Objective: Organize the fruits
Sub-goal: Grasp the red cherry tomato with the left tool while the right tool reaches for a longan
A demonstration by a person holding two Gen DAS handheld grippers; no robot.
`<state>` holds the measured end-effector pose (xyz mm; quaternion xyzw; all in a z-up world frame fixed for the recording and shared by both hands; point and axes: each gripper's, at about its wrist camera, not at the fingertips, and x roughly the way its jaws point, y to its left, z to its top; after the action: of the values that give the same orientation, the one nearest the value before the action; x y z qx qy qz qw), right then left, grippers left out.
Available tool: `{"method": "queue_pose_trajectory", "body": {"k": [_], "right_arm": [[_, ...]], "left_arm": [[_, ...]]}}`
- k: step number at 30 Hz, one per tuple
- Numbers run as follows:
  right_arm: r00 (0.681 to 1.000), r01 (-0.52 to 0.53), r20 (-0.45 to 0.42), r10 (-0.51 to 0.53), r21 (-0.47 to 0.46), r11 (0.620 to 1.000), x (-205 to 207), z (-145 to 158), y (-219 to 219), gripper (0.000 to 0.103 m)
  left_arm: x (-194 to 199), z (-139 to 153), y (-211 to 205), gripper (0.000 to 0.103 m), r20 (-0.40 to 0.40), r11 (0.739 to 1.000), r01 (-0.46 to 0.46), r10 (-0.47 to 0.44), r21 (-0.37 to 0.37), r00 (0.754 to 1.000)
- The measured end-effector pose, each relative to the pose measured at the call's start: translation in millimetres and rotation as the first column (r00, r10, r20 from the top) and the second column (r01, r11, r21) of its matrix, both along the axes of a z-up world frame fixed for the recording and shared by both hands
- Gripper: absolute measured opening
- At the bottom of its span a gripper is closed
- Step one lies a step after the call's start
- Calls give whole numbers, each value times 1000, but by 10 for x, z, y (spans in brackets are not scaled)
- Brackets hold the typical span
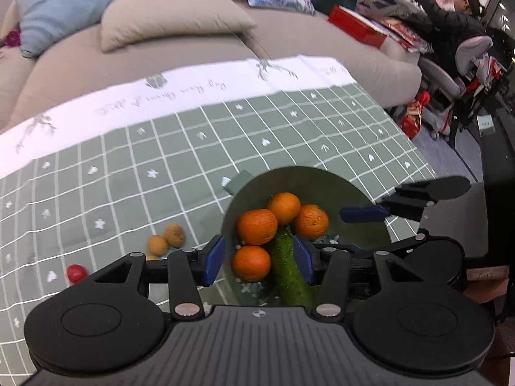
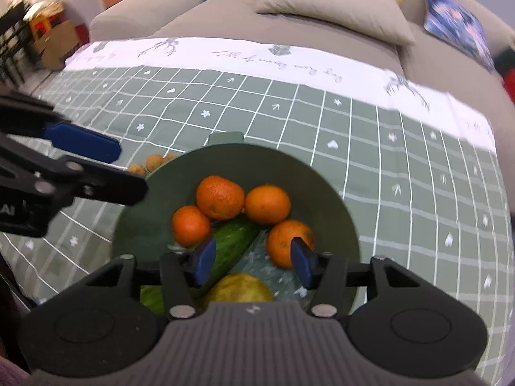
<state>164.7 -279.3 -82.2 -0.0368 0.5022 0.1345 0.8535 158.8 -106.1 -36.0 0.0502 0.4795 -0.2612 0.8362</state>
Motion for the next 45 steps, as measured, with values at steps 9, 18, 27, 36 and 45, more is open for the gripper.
{"method": "queue_pose_trajectory", "body": {"k": [9, 18, 27, 36, 45], "right_arm": [[997, 76, -9, -76, 70, 995, -277, 168, 245, 51], [994, 55, 92, -60, 57, 997, -492, 251, 681, 51], [982, -62, 178, 57, 19, 998, -492, 244, 1078, 44], [966, -154, 205, 160, -43, 987, -302, 123, 1446, 29], [965, -195, 161, 207, -92, 977, 25, -170, 1784, 24]], "left_arm": [[-237, 62, 388, 57, 64, 996, -82, 84, -31, 994], [-434, 7, 846, 57, 109, 981, -189, 192, -31, 975], [-467, -159, 1170, 57, 98, 965, -260, 261, -28, 960], [-342, -298, 1425, 57, 117, 952, -305, 305, -16, 945], [-48, -598, 1582, 51, 102, 942, -335, 333, 3, 937]]}}
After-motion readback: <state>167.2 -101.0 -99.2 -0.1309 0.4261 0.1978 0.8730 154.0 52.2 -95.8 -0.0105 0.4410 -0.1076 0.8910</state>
